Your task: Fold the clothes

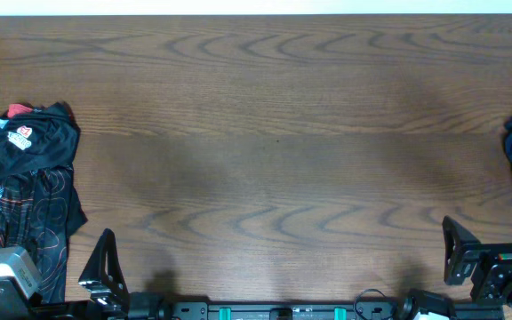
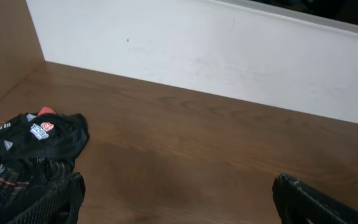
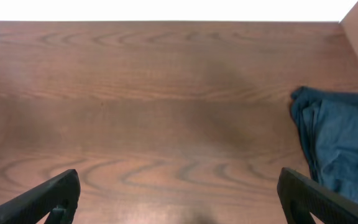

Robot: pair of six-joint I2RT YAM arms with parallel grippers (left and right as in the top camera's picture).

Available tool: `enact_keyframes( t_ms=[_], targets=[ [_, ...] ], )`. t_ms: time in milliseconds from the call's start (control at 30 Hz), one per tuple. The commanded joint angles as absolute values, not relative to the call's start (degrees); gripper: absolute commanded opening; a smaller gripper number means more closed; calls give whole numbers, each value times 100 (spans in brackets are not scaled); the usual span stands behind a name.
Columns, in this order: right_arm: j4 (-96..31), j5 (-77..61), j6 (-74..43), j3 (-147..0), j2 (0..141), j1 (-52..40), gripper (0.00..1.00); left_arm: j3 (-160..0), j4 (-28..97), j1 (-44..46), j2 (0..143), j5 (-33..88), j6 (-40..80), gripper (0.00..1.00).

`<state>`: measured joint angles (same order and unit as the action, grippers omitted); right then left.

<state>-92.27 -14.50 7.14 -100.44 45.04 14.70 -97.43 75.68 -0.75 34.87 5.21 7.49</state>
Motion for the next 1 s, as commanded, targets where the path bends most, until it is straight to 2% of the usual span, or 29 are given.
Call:
enact_keyframes(
  t_ms=[0, 400, 733, 967],
  targets=[
    [-9330, -1413, 738, -10060, 4517, 1420, 99, -9736, 7614, -89, 3446, 558, 757, 98],
    [-9413, -1413, 735, -10060, 4517, 1420, 99, -9736, 7616, -89, 3446, 556, 755, 98],
    [-9413, -1413, 738, -10060, 4517, 1420, 99, -9411, 5382, -73, 3452, 600, 753, 98],
    [-9413, -1413, 738, -10060, 4517, 1420, 99, -8071, 3634, -73, 2536, 554, 753, 98]
  ],
)
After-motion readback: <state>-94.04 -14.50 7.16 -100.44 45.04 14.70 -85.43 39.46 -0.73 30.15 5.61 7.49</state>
